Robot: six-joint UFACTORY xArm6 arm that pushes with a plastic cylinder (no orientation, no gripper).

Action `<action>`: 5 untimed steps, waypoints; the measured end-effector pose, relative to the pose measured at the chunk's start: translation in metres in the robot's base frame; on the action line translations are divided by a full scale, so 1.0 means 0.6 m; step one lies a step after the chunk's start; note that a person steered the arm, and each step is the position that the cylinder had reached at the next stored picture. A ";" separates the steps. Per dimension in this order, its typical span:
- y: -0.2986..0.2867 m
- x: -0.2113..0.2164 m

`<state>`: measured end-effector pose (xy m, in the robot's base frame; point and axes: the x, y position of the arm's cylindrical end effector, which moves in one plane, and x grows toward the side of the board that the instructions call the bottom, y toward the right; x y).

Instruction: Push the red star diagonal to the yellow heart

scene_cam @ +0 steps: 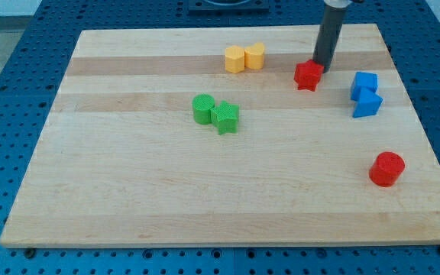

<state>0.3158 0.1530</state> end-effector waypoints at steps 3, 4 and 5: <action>-0.039 0.088; -0.046 0.145; -0.046 0.135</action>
